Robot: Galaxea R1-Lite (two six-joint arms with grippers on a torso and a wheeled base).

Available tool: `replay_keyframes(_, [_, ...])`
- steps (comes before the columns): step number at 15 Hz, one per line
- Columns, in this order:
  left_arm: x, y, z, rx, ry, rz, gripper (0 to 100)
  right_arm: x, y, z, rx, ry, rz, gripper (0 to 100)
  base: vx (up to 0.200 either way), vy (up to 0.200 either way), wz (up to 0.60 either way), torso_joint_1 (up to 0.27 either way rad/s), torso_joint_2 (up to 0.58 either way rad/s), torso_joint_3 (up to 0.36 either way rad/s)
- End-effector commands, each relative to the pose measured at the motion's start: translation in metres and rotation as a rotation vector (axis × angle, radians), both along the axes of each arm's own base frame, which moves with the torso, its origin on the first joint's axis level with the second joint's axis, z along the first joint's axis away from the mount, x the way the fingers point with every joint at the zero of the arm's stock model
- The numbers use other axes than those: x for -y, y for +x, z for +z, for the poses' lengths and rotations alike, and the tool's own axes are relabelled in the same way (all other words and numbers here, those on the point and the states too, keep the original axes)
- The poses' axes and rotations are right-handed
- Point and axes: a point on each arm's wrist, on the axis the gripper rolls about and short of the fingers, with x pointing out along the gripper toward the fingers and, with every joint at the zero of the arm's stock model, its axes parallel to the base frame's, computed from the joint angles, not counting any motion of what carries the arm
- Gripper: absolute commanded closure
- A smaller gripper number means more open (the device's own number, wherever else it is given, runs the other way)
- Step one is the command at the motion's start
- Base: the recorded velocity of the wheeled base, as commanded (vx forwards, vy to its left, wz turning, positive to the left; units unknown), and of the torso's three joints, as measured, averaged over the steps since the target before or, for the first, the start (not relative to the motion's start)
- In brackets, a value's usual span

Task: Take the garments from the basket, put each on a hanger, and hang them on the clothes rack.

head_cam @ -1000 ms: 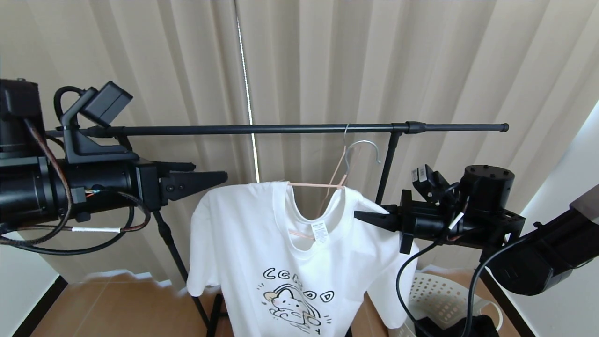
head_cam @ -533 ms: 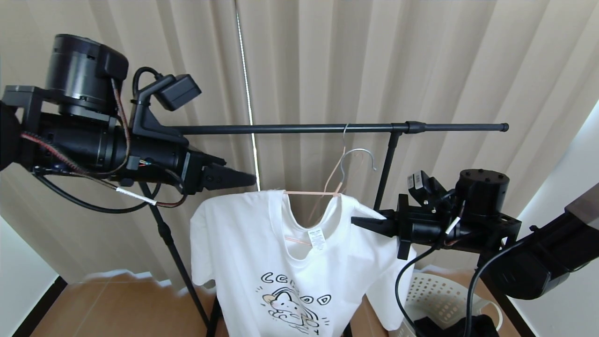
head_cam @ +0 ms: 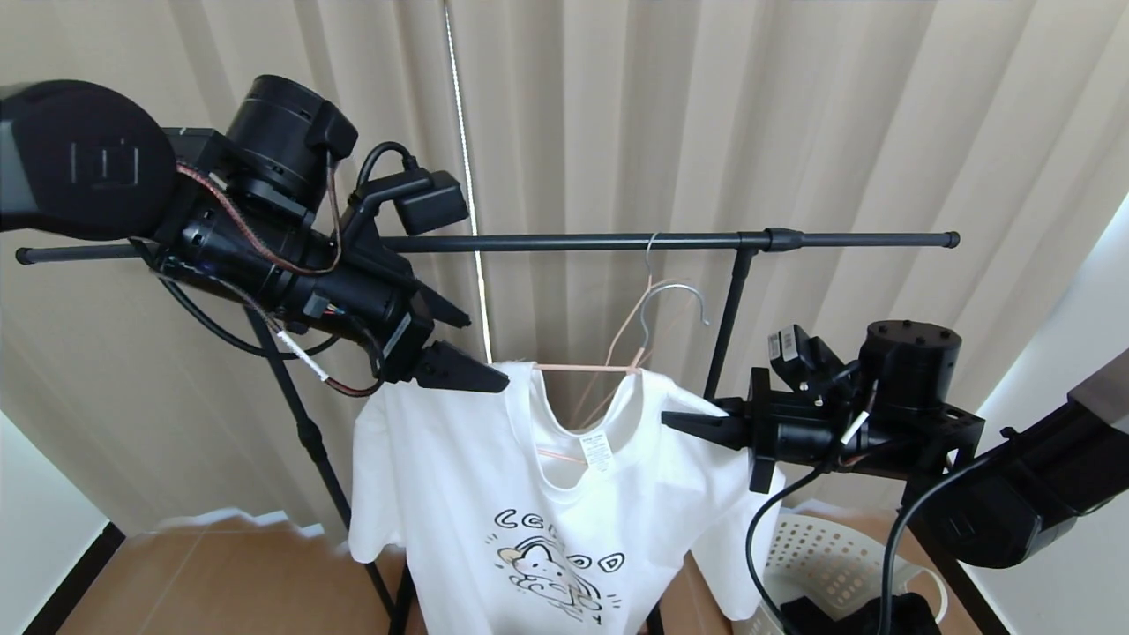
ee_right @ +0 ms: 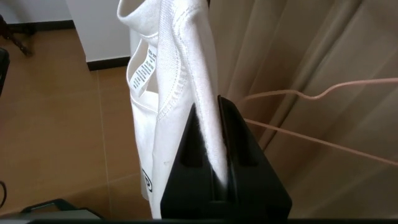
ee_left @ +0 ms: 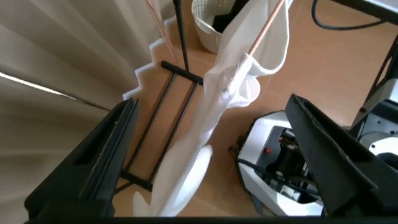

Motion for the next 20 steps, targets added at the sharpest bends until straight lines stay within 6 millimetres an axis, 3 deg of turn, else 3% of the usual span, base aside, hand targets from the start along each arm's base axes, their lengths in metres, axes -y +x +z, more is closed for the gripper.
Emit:
replay_keyframes(1, [0.009, 0.014, -0.01, -0.01, 0.003, -0.071, 0, -0.003, -0.001, -0.002, -0.002, -0.002, 0.01, 100, 0.0, 0.0, 0.0, 0.0, 0.0, 0.0])
replay_keyframes(10, [0.015, 0.017, -0.026, 0.081, 0.039, -0.276, 0, -0.011, -0.009, -0.003, -0.009, -0.006, 0.041, 100, 0.0, 0.0, 0.0, 0.0, 0.0, 0.0])
replay_keyframes(20, [0.023, 0.017, -0.046, 0.047, 0.044, -0.349, 0, -0.013, -0.01, 0.002, 0.006, -0.001, 0.042, 100, 0.0, 0.0, 0.0, 0.0, 0.0, 0.0])
